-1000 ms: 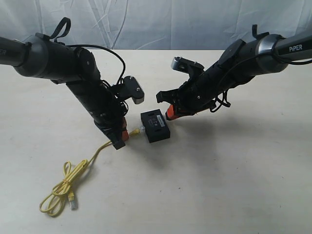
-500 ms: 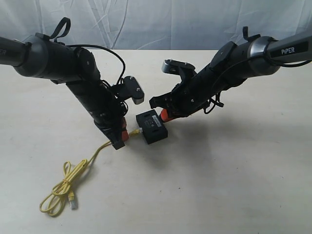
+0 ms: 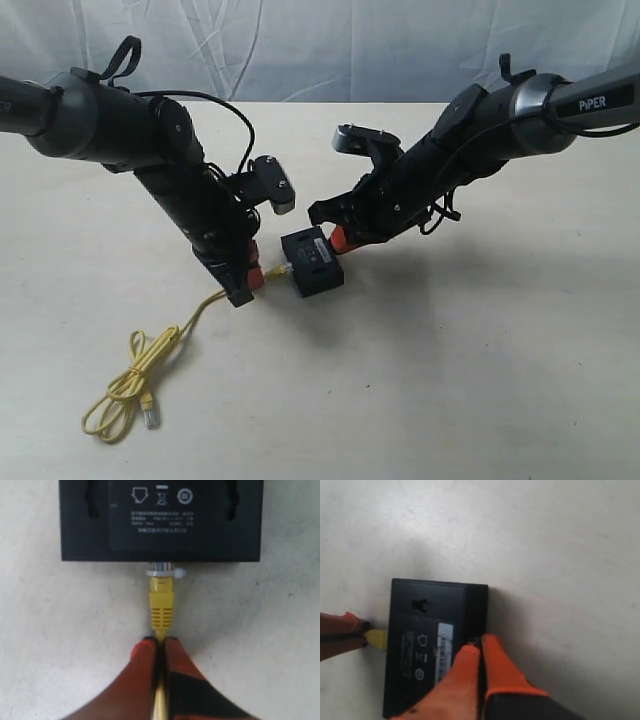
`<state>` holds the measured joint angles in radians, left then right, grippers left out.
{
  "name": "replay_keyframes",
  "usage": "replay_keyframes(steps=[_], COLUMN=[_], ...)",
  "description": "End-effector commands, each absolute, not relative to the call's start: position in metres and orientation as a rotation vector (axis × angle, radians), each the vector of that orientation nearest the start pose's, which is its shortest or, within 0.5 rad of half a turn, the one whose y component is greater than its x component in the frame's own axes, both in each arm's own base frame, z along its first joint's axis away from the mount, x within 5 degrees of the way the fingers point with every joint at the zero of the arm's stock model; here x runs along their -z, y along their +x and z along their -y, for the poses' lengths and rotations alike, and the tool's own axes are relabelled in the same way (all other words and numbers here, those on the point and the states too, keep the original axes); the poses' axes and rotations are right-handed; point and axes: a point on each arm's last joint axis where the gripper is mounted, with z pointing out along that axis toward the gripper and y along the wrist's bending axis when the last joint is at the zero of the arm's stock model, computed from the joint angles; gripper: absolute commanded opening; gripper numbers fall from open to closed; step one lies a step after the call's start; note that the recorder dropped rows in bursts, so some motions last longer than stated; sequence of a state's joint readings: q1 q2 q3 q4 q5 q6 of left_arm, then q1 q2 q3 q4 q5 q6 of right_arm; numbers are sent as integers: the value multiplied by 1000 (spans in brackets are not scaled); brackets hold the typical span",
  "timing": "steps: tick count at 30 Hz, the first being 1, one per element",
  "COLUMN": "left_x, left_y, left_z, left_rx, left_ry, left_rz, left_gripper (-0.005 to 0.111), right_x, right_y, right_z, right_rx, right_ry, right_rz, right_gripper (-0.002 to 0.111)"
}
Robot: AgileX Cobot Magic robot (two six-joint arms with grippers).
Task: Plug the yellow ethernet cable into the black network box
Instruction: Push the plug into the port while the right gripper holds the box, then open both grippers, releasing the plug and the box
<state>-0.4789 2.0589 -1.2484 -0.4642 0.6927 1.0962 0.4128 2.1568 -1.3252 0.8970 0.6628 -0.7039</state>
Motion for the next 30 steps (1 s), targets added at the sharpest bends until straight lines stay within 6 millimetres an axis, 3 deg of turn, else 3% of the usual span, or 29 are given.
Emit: replay_keyframes(steps=[1,5,11,15,20,30], left_x=[-115,-115,-115,-115,-115,-115], left_y=[334,334,334,334,334,334], left_z=[204,204,204,204,204,204], left_rx=[385,386,386,386,385,385], left_ry=[1624,1621,1621,1621,1623,1623], left_rz=[-2344,-2346,-2346,-2346,-2344,-2344], left_gripper=[0,0,0,0,0,0], right_x=[-108,-104,-105,-105,-106,-106], right_y=[363,369,376,372,358,364], right_z=[-204,-196,-195,-200,-213,-211], right_rx=[-791,-647,-603,-646,-738,-695], right_ry=[-632,-587,-491,-487,-673,-617], right_rz=[-2750,-2765,-2724,-2738,-2747,-2724], right_gripper=[-1,-1,-1,-1,-1,-1])
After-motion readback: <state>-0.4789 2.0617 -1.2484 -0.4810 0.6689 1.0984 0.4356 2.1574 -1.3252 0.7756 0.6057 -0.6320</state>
